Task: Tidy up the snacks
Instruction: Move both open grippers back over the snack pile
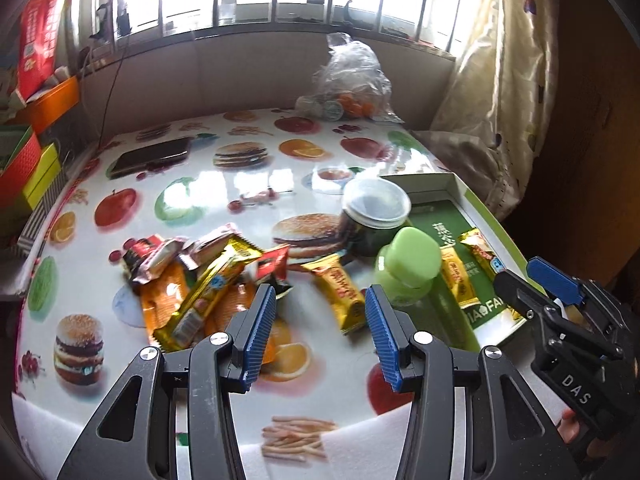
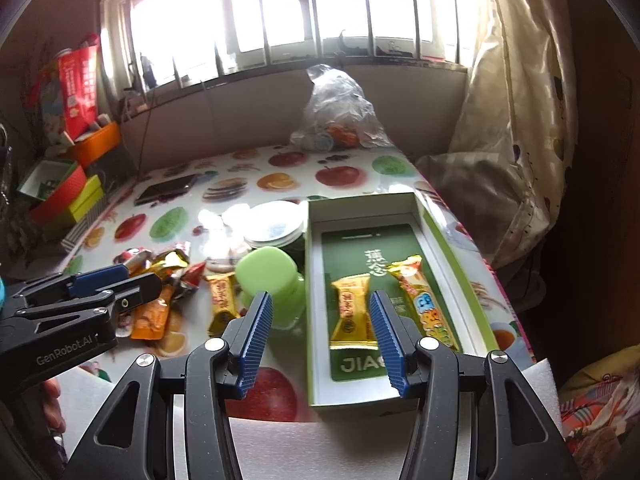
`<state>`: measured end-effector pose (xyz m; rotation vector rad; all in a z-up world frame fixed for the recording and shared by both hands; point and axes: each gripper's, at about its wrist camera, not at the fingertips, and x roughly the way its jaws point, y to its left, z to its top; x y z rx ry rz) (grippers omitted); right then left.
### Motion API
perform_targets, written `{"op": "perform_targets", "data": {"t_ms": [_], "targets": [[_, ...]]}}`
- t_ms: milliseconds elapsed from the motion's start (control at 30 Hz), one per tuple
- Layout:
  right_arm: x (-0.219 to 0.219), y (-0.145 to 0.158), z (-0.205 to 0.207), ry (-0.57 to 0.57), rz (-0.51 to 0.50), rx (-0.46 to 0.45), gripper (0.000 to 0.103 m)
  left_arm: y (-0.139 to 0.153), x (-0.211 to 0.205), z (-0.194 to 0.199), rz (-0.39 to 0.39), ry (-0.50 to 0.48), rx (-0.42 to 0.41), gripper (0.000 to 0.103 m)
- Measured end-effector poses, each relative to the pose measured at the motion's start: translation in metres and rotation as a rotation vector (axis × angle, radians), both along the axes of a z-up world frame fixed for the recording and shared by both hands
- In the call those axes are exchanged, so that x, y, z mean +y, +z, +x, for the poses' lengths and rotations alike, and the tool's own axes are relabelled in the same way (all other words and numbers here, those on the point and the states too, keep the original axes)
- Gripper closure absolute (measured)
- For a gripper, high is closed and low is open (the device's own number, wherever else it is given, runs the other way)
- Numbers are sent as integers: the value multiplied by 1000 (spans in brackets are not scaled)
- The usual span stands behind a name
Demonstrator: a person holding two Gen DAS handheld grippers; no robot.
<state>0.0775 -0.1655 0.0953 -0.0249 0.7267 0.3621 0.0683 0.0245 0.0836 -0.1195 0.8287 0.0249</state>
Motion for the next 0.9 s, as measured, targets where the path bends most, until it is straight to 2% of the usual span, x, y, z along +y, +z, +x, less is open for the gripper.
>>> {"op": "perform_targets", "data": {"t_ms": [300,367,400,767,900], "targets": [[43,-8,-3,109,1,28,52,-21,58,-19,-6,108,31,54],[53,-12,-3,135,-6,40,52,-27,71,-22,-16,130,47,43],[58,-14,-2,146,-9,46,52,-29,75,-23,-21,133,51,42],[112,-34,3,259,-57,91,52,-49,111,-32,-87,166,82,42],[127,-44,11,263,-87,114,52,-53,121,-33,-115,172,89,42]]}}
